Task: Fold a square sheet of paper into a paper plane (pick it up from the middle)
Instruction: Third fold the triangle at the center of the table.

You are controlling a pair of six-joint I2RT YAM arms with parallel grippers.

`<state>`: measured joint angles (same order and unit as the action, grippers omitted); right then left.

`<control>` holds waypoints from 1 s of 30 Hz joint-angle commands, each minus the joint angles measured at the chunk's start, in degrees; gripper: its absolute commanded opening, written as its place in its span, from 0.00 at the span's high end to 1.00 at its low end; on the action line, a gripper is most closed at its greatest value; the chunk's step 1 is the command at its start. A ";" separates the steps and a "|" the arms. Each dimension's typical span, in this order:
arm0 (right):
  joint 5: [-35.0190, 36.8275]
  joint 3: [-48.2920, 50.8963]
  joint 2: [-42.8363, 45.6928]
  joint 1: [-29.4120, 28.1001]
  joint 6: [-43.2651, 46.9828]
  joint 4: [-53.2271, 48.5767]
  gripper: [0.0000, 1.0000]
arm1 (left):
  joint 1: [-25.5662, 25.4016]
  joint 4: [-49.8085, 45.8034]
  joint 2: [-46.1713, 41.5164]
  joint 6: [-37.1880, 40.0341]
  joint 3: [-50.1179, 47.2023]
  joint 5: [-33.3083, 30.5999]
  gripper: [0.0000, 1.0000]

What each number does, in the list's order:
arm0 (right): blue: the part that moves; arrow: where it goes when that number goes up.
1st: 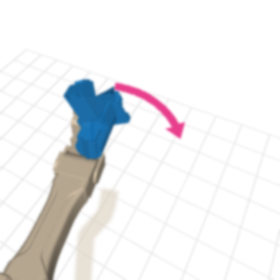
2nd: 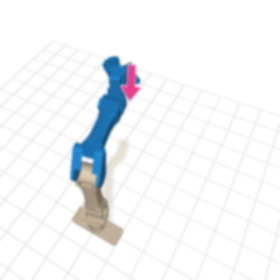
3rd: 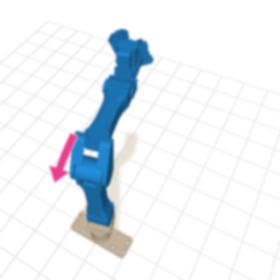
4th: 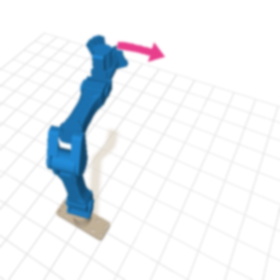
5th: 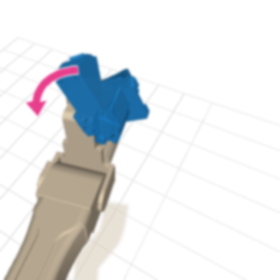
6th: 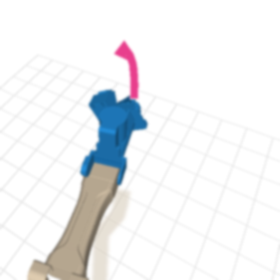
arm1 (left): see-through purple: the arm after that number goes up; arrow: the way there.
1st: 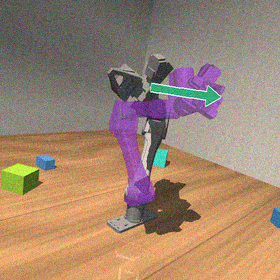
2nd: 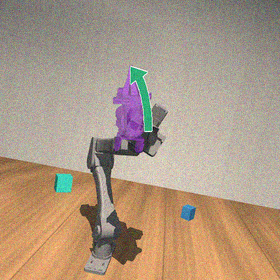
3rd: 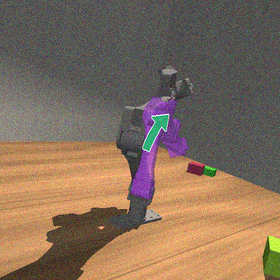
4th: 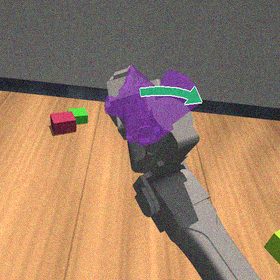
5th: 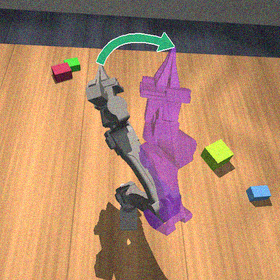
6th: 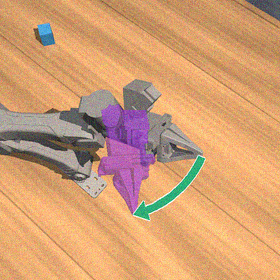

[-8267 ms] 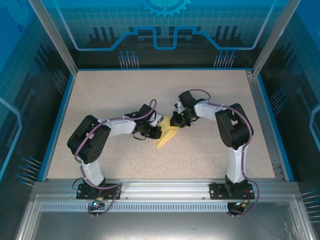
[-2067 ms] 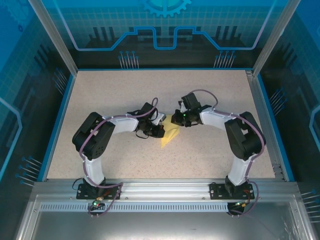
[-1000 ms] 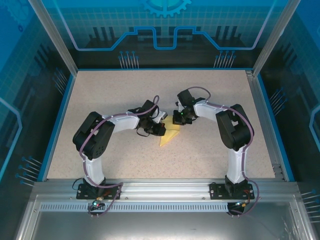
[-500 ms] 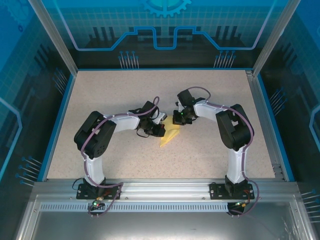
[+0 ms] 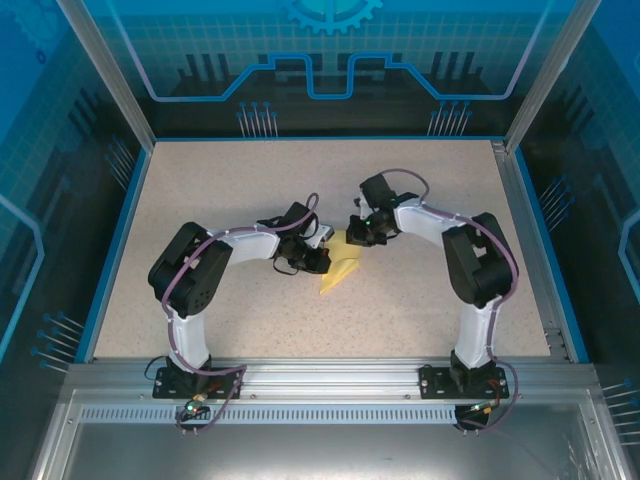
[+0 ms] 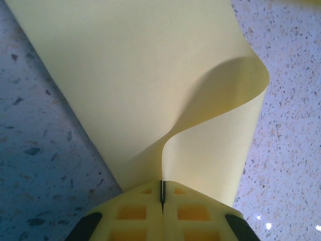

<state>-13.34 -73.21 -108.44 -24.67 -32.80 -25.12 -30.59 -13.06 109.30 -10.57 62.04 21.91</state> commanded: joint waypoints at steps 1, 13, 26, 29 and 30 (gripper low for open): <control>-1.51 2.83 7.51 1.82 -1.92 2.58 0.91 | -0.33 -0.68 0.83 -0.16 -1.21 0.30 0.95; -7.35 31.60 21.53 -8.77 -21.01 30.17 1.00 | -0.33 0.29 0.58 -0.61 -2.19 1.03 0.95; -8.77 29.87 11.07 -17.18 -25.58 36.41 1.00 | -0.34 -0.14 1.09 -0.25 -1.84 1.29 0.95; -8.05 29.24 9.84 -17.43 -25.72 36.06 1.00 | -0.42 -0.29 1.18 -0.17 -1.76 1.43 0.95; -8.45 29.13 9.35 -17.42 -25.98 36.73 1.00 | -0.41 -0.44 1.12 -0.16 -1.66 1.40 0.95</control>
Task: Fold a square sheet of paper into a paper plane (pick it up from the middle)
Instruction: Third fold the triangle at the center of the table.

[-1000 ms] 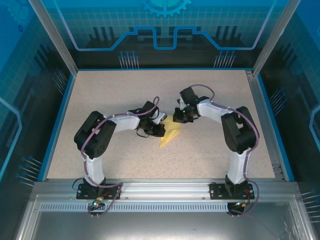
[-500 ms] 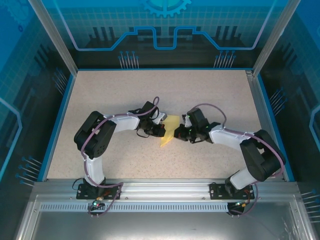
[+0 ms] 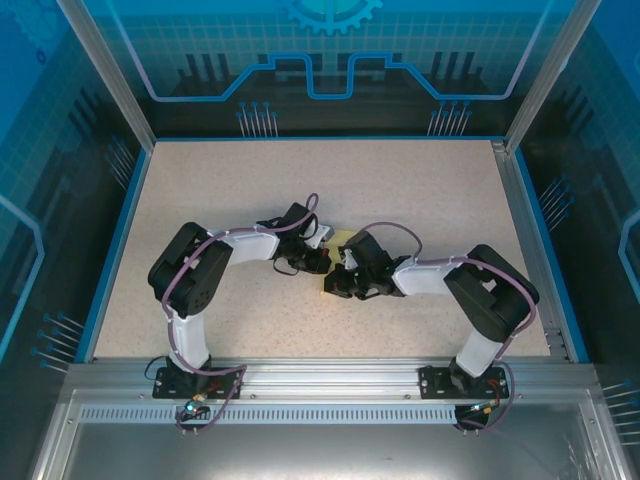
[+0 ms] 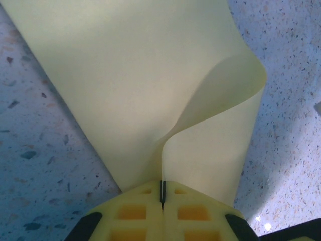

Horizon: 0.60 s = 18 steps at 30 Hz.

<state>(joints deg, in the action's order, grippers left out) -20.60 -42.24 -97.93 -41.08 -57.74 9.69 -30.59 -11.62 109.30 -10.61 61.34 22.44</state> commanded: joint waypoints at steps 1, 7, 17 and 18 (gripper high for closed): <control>-1.45 -1.88 -1.50 -1.01 -1.26 2.57 1.00 | -0.41 -1.79 1.10 -0.13 -0.96 0.86 0.95; -0.82 -3.36 -3.25 -1.29 -1.07 1.83 1.00 | -0.43 -1.66 1.27 -0.20 -0.85 1.39 0.95; 0.56 -1.45 -4.09 -0.70 -0.26 1.03 1.00 | -0.48 -1.92 1.10 0.14 -1.05 1.32 0.95; 0.24 -1.44 -4.25 -0.63 -0.01 1.11 1.00 | -0.46 -1.83 1.16 0.15 -1.09 1.37 0.95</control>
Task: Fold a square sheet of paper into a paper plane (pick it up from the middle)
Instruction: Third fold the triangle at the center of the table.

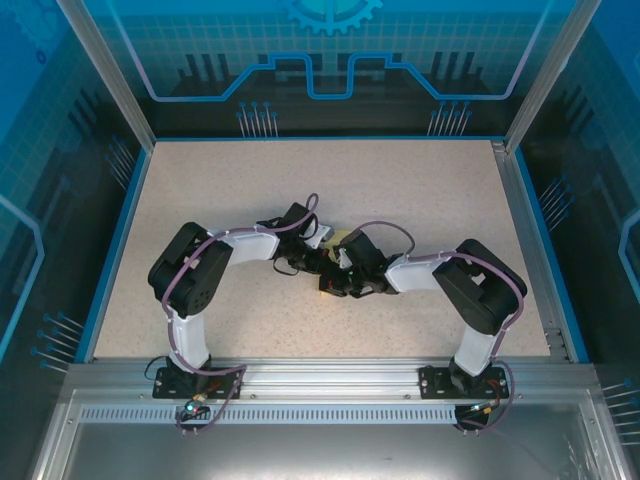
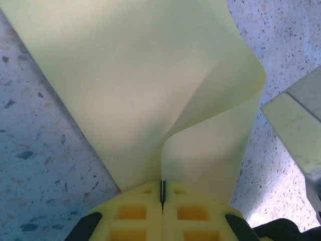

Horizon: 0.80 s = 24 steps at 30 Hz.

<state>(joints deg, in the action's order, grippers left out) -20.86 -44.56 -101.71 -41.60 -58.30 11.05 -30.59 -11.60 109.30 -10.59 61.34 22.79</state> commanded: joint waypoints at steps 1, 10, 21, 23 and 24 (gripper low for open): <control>0.63 1.05 -0.42 -0.07 0.41 -0.03 1.00 | -0.50 -1.95 1.23 0.12 -0.97 1.03 0.95; 0.59 3.72 -2.18 0.12 -0.85 4.09 1.00 | -0.51 -2.39 1.62 0.56 -0.51 0.91 0.95; 0.40 4.65 3.17 1.61 -0.15 3.95 1.00 | -0.48 -2.31 1.69 0.56 -0.64 0.89 0.95; 0.06 4.53 4.98 2.23 1.00 3.51 1.00 | -0.51 -2.24 1.78 0.63 -0.61 0.94 0.95; 0.17 4.56 5.55 2.62 1.33 3.09 1.00 | -0.52 -2.29 1.89 0.64 -0.53 0.94 0.95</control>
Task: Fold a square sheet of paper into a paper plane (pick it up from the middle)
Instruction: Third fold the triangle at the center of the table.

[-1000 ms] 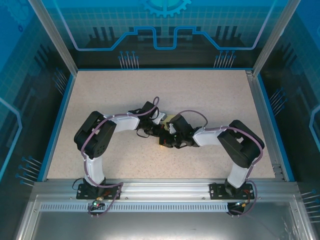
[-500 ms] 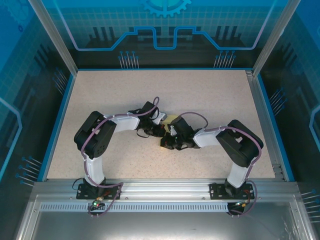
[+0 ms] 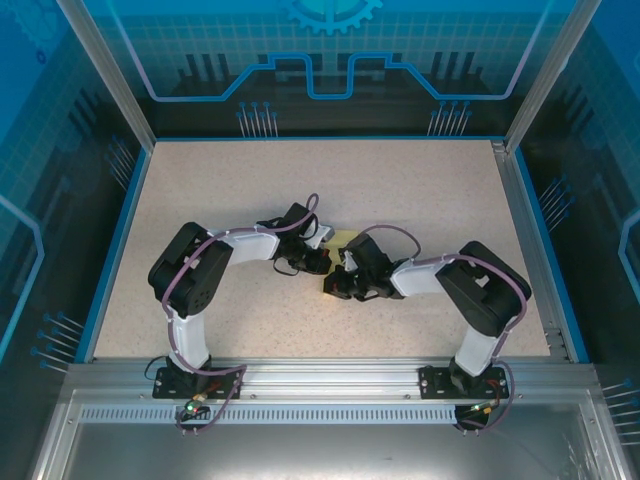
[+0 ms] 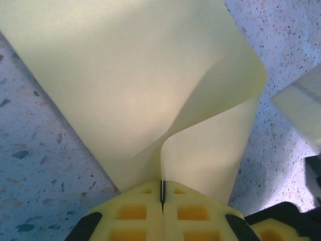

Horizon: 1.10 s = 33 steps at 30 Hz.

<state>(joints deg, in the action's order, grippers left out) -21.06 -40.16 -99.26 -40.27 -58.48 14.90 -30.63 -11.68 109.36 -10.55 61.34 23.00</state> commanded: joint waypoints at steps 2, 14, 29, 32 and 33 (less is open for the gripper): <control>0.36 0.49 3.46 2.09 1.75 -0.36 1.00 | -0.39 -2.30 1.84 0.70 -0.46 0.73 0.95; -1.73 0.35 -2.55 5.38 1.68 4.53 1.00 | -0.48 -2.69 1.91 0.82 -0.18 0.64 0.95; -1.50 2.00 -1.52 5.99 2.08 4.61 1.00 | -0.57 -3.35 2.61 1.36 0.31 0.44 0.95; -1.13 0.66 1.01 7.28 4.15 1.09 1.00 | -0.55 -3.52 2.80 1.49 0.53 0.57 0.95; -1.37 0.52 1.30 7.82 4.64 0.93 1.00 | -0.55 -3.45 2.81 1.43 0.53 0.51 0.95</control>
<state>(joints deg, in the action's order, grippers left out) -23.79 -38.57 -100.51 -34.35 -56.42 18.63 -30.63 -11.77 109.69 -10.37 61.60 23.35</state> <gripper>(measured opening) 0.044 0.052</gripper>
